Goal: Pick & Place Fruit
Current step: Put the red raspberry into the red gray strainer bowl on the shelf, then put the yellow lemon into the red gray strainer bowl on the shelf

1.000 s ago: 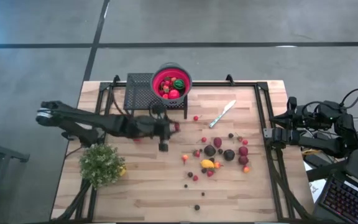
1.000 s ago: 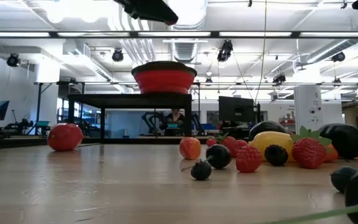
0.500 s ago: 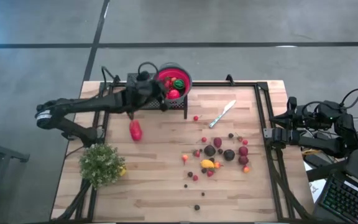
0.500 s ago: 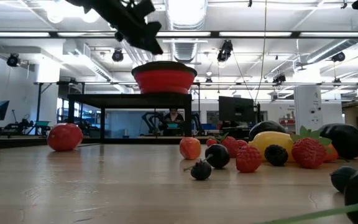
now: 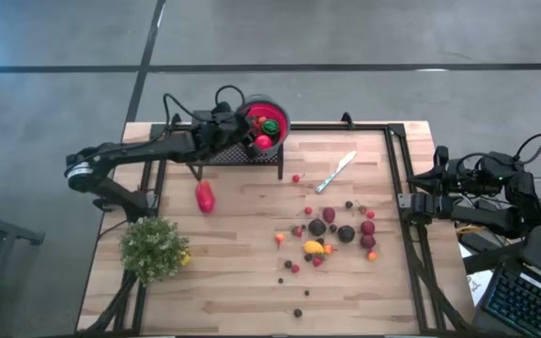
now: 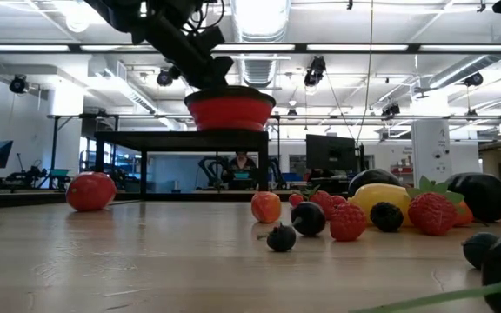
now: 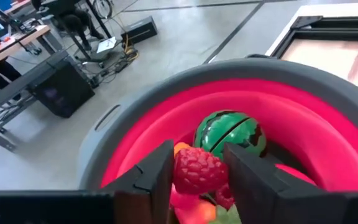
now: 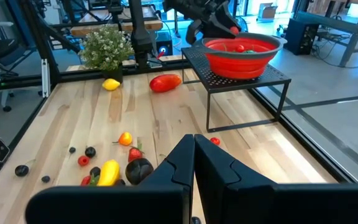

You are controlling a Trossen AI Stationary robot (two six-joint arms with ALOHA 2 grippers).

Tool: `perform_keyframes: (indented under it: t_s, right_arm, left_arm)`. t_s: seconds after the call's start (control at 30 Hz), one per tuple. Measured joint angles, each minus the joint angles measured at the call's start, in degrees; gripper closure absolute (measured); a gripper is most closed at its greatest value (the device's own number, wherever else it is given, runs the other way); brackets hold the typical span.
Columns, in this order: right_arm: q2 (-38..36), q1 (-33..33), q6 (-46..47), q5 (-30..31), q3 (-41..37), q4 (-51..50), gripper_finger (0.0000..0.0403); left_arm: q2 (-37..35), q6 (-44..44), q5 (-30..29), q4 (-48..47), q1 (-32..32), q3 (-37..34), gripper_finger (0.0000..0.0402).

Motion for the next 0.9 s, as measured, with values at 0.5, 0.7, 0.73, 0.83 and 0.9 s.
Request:
perform_keyframes:
  t_s: [0.5,0.7,0.73,0.83,0.9]
  right_arm:
    - [0.0,0.0,0.0,0.0,0.0,0.0,0.0394]
    - [0.0,0.0,0.0,0.0,0.0,0.0,0.0394]
    - [0.0,0.0,0.1,0.0,0.0,0.0,0.0394]
    - [0.0,0.0,0.0,0.0,0.0,0.0,0.0394]
    - [0.0,0.0,0.1,0.0,0.0,0.0,0.0394]
  left_arm:
    - [0.0,5.7,1.3,0.0,-1.6,3.4,0.014]
    - [-0.3,6.0,1.4,-0.6,-6.0,8.2,0.0147]
    - [-0.4,6.1,1.4,-1.2,-7.1,8.9,0.0149]
    - [-0.8,5.4,-0.6,-3.4,-11.5,10.5,0.0155]
    - [-1.0,4.2,-5.9,-4.9,-15.4,10.9,0.016]
